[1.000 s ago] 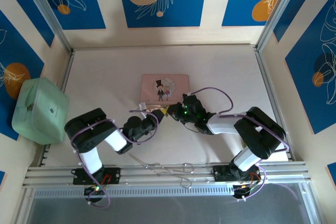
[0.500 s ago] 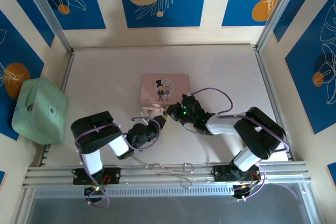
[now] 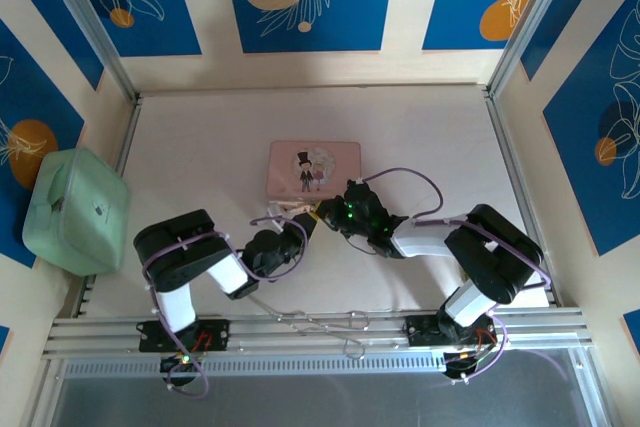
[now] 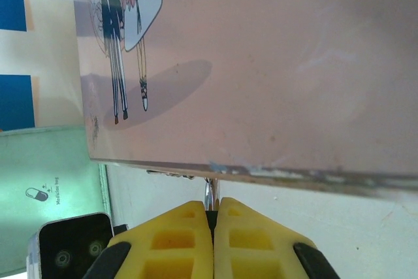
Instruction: Unlock the padlock with the key
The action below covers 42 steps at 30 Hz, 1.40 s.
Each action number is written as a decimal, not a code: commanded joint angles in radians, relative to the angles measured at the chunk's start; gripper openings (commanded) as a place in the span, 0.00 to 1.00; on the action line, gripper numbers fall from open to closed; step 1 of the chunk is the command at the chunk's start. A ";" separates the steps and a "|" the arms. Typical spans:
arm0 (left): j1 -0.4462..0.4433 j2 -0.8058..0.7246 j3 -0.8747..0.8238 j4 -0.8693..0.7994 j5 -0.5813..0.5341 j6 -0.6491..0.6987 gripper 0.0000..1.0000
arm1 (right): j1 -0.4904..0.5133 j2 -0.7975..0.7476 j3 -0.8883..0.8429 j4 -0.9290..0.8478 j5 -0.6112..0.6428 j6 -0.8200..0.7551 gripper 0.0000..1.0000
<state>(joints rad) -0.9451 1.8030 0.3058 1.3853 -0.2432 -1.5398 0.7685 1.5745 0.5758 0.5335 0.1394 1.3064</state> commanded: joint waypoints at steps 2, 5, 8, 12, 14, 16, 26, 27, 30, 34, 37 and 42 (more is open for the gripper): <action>0.019 -0.003 0.019 0.023 -0.062 -0.006 0.31 | 0.027 0.034 -0.013 -0.104 -0.063 0.049 0.00; 0.020 0.012 0.033 0.023 -0.060 -0.006 0.24 | 0.031 0.037 -0.012 -0.099 -0.064 0.051 0.00; 0.020 0.033 0.038 0.023 -0.062 -0.020 0.17 | 0.033 0.035 -0.012 -0.102 -0.061 0.050 0.00; 0.023 0.043 0.037 0.023 -0.056 -0.019 0.08 | 0.040 0.027 -0.010 -0.112 -0.058 0.044 0.00; 0.027 0.045 0.028 0.023 -0.051 -0.023 0.05 | 0.043 0.027 -0.011 -0.119 -0.057 0.042 0.00; 0.034 0.048 0.015 0.021 -0.044 -0.032 0.02 | 0.043 0.028 -0.010 -0.120 -0.059 0.037 0.00; 0.123 0.064 -0.068 0.012 0.121 -0.040 0.00 | -0.045 0.008 0.001 -0.177 -0.187 -0.054 0.55; 0.131 0.068 -0.066 0.012 0.148 -0.034 0.00 | -0.065 0.012 0.016 -0.189 -0.233 -0.077 0.56; 0.154 0.098 -0.060 0.023 0.234 -0.023 0.00 | -0.105 0.035 0.068 -0.239 -0.362 -0.156 0.54; 0.166 0.115 -0.048 0.023 0.297 0.001 0.00 | -0.118 0.037 0.068 -0.262 -0.364 -0.207 0.53; 0.172 0.096 -0.051 0.023 0.307 0.017 0.00 | -0.127 0.038 0.070 -0.264 -0.322 -0.228 0.52; 0.204 0.083 -0.053 0.023 0.339 0.018 0.00 | -0.105 0.080 0.151 -0.300 -0.273 -0.275 0.52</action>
<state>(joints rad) -0.7624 1.8854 0.2756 1.4590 0.0536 -1.5360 0.6510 1.6131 0.6918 0.3332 -0.1490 1.0649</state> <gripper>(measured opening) 0.052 0.516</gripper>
